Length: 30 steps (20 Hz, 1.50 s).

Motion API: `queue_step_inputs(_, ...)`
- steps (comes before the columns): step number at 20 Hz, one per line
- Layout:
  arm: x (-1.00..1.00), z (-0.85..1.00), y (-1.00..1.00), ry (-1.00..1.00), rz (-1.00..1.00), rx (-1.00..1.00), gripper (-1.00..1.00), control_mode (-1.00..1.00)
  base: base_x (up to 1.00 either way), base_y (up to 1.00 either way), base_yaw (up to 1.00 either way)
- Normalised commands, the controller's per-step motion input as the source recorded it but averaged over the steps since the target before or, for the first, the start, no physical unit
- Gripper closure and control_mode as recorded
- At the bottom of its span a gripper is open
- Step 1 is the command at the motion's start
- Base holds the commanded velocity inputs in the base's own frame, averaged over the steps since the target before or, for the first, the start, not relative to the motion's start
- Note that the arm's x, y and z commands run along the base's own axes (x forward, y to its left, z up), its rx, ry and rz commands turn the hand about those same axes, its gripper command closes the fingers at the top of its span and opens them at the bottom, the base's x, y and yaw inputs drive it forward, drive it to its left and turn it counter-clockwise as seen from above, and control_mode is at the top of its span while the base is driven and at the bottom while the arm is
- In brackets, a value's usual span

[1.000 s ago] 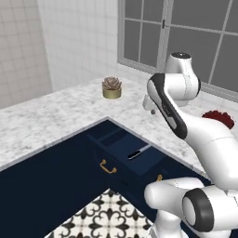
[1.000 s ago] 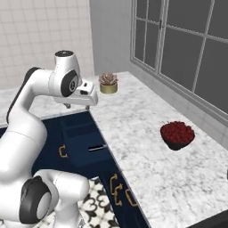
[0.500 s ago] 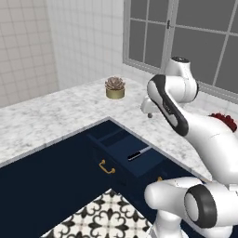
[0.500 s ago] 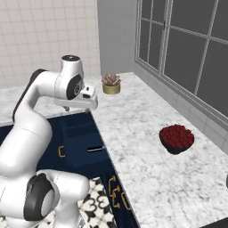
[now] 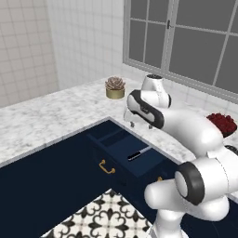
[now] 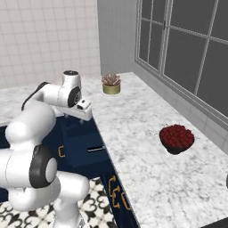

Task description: Pick up the knife from the drawer and place it on the cutting board. Then place the meat from the plate to the cutting board.

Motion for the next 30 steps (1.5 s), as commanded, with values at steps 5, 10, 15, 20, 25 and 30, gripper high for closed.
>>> queue_step_inputs(5,0.55,-0.71,0.13,0.1,-0.36,0.01,-1.0,-1.0,0.0,0.0,0.0)
queue_step_inputs(10,0.19,-0.56,0.02,0.01,-0.17,0.0,-1.0,-1.0,0.0,0.0,0.0)
queue_step_inputs(15,0.26,-0.53,0.08,0.0,-0.08,0.0,-1.0,-1.0,0.0,0.0,0.0)
queue_step_inputs(20,0.26,-0.67,0.14,0.01,-0.07,0.01,-1.0,-1.0,0.0,0.0,0.0)
queue_step_inputs(25,0.28,-0.71,0.17,0.03,-0.07,0.01,-1.0,-1.0,0.0,0.0,0.0)
queue_step_inputs(30,0.18,-0.66,0.15,0.09,-0.01,0.01,-1.0,-1.0,0.0,0.0,0.0)
